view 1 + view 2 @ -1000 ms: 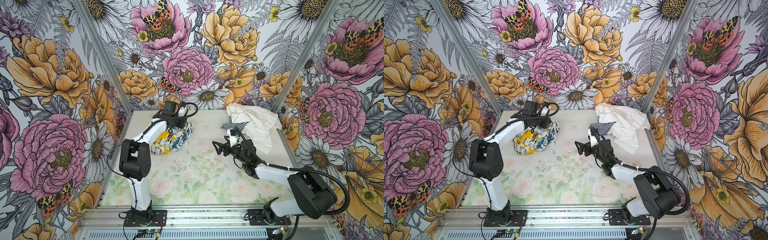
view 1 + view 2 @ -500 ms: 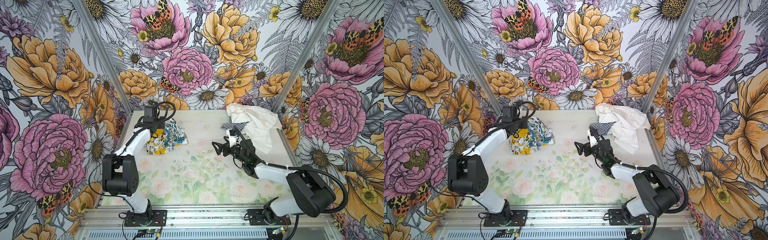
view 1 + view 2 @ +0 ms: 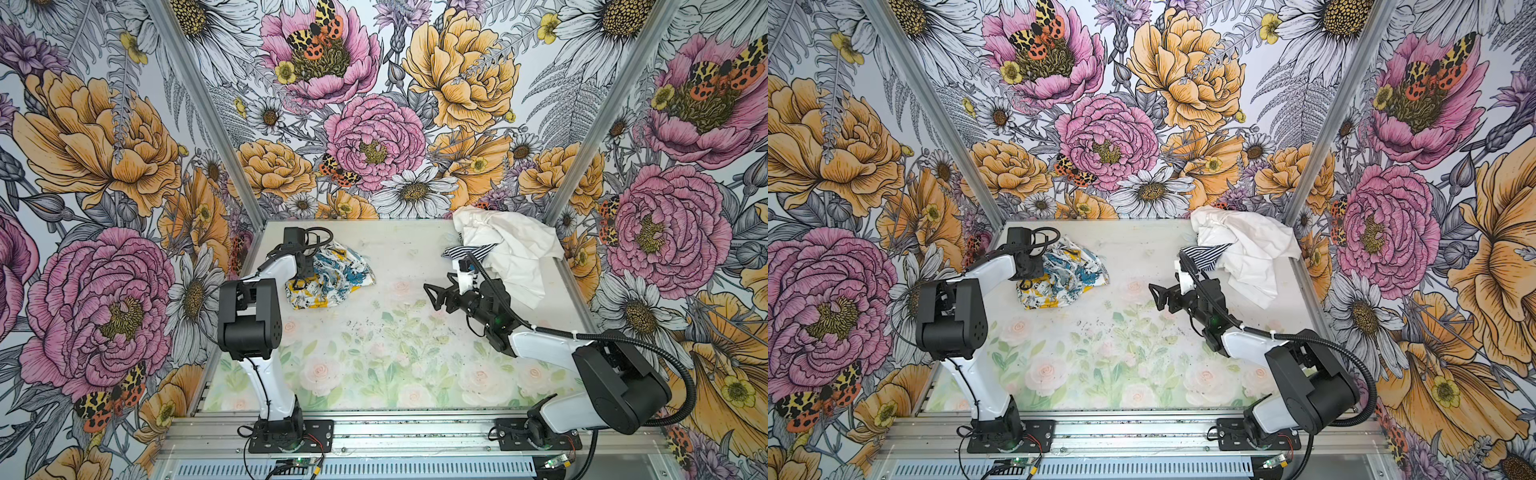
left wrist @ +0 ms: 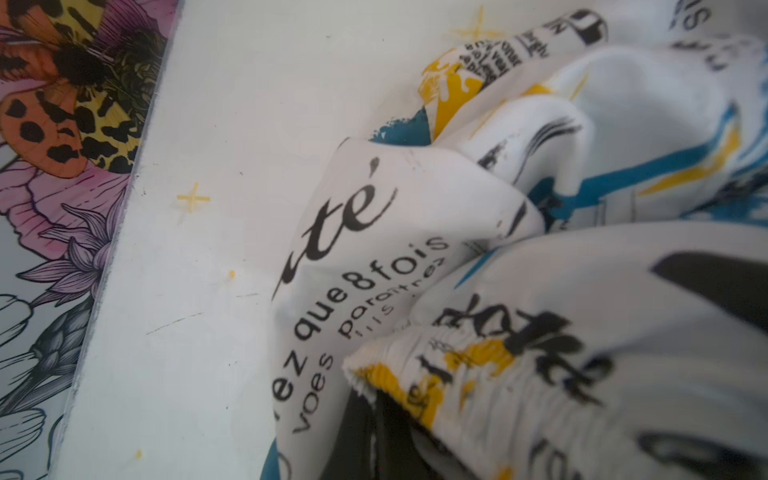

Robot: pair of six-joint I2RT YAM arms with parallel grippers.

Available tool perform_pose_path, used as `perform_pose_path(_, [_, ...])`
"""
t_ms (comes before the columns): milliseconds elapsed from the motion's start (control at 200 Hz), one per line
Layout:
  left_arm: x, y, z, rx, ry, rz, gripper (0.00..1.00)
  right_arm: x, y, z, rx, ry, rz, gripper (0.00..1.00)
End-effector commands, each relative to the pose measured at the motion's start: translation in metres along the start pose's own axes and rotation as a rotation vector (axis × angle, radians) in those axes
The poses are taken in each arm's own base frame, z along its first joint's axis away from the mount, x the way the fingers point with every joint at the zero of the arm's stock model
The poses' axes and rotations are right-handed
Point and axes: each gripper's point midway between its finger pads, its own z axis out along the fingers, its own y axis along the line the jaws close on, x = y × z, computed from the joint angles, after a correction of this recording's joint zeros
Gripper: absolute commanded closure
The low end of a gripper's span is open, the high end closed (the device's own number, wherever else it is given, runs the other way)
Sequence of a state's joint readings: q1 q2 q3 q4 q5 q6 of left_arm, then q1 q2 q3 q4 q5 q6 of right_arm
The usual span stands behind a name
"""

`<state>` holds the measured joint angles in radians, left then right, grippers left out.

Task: Pick out a specific cloth from the pile

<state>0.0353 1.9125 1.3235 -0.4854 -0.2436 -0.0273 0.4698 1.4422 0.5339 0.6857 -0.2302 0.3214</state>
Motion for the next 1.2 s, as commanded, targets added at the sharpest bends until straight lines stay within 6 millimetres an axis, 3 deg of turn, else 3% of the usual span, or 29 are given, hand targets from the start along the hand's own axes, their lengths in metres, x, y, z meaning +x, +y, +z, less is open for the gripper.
perform_pose_path(0, [-0.007, -0.001, -0.009, -0.01, -0.006, 0.042, 0.88, -0.013, 0.001, 0.003, -0.007, -0.03, -0.012, 0.01])
perform_pose_path(110, [-0.025, -0.008, -0.039, 0.037, -0.069, 0.072, 0.53, -0.014, 0.001, 0.001, -0.001, -0.033, -0.015, 0.0])
perform_pose_path(125, [-0.034, -0.007, -0.054, 0.04, -0.103, 0.076, 0.49, -0.014, 0.001, 0.001, 0.0, -0.034, -0.015, 0.01])
perform_pose_path(180, [-0.044, -0.007, -0.079, 0.036, -0.146, 0.131, 0.36, -0.014, 0.0, 0.001, 0.001, -0.035, -0.015, 0.01])
perform_pose_path(300, [-0.051, -0.01, -0.129, -0.009, -0.228, 0.305, 0.03, -0.013, 0.0, 0.002, -0.001, -0.033, -0.012, 0.01])
perform_pose_path(385, [-0.042, -0.023, -0.149, 0.019, -0.256, 0.454, 0.01, -0.012, 0.0, 0.004, -0.005, -0.03, -0.008, 0.0])
perform_pose_path(465, [-0.027, -0.041, -0.155, 0.052, -0.254, 0.647, 0.01, -0.011, 0.001, 0.005, -0.015, -0.03, 0.003, 0.0])
perform_pose_path(626, [-0.001, -0.043, -0.125, 0.011, -0.12, 0.98, 0.01, -0.008, 0.002, 0.009, -0.027, -0.026, 0.016, 0.01])
perform_pose_path(871, [0.007, -0.055, -0.079, 0.065, 0.048, 1.057, 0.01, -0.008, 0.002, 0.008, -0.024, -0.027, 0.014, 0.01])
perform_pose_path(891, [0.015, -0.059, -0.066, 0.082, 0.079, 1.073, 0.01, -0.008, 0.001, 0.008, -0.024, -0.027, 0.013, 0.0])
perform_pose_path(981, [0.027, -0.07, -0.047, 0.133, 0.119, 1.086, 0.01, -0.009, 0.0, 0.008, -0.018, -0.028, 0.01, 0.01])
perform_pose_path(1091, [0.045, -0.069, -0.015, 0.132, 0.209, 1.111, 0.01, -0.008, -0.001, 0.008, -0.017, -0.026, 0.011, 0.0])
perform_pose_path(1196, [0.049, -0.074, 0.007, 0.127, 0.242, 1.103, 0.01, -0.008, 0.0, 0.008, -0.019, -0.026, 0.013, 0.0])
